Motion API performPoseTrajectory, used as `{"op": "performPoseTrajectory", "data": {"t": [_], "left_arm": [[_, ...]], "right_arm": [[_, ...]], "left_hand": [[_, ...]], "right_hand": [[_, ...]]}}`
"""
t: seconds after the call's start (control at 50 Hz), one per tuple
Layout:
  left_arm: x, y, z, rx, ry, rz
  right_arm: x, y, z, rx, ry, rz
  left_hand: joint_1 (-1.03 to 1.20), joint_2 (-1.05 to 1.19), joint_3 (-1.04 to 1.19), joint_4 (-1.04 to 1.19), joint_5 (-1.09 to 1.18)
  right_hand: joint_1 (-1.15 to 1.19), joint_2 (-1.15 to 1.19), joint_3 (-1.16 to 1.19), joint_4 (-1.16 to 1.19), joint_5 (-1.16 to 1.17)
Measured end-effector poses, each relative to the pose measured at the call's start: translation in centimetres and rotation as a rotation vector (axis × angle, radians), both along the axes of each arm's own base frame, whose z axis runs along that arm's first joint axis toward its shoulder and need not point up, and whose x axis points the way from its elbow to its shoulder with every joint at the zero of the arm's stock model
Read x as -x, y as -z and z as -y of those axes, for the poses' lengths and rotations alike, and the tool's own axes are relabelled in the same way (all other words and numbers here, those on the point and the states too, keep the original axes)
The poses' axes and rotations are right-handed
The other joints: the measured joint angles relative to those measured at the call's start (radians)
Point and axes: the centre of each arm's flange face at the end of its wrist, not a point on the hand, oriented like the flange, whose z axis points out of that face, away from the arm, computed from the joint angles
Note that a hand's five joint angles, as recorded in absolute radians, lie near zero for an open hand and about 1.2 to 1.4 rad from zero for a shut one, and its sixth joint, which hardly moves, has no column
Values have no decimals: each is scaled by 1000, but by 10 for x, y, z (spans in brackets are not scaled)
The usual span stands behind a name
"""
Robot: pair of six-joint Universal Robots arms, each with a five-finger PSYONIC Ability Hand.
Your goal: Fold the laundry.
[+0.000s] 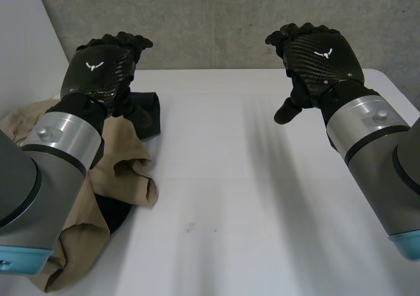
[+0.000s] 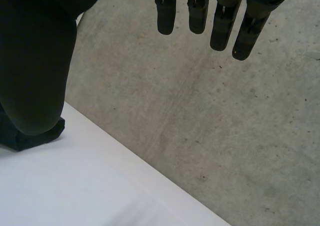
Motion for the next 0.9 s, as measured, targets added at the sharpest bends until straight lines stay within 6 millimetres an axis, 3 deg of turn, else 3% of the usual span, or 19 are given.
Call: {"op": "performPoseTrajectory", "data": {"t": [0.16,0.4,0.44,0.46,0.62,0.78,0.86,0.9], "left_arm": [[-2,6,0,-6,-12,107],[-42,61,32,-133,-150,438],[-42,61,32,-133,-150,438],[-49,76,38,-173,-166,475],[-60,102,54,-231,-176,494],[-55,121,70,-233,-124,483],[-52,129,77,-242,-112,487],[-51,131,81,-244,-111,490]], "right_arm": [[0,-1,1,2,0,0],[-2,4,1,-10,-9,-10],[-2,4,1,-10,-9,-10],[-3,8,2,-19,-10,-16],[-6,19,6,-46,-11,-32],[-7,22,5,-53,-14,-36],[-7,22,5,-54,-13,-37],[-6,22,6,-54,-12,-38]], "left_hand": [[0,0,0,0,0],[4,17,3,23,33],[4,17,3,23,33],[4,26,3,33,41],[66,73,64,82,87],[125,135,128,141,147],[327,311,304,318,318],[589,568,545,559,550]], "right_hand": [[0,0,0,0,0],[0,0,0,0,0],[0,0,0,0,0],[0,0,0,0,0],[0,0,0,0,0],[0,0,0,0,0],[0,0,0,0,0],[0,0,0,0,0]]}}
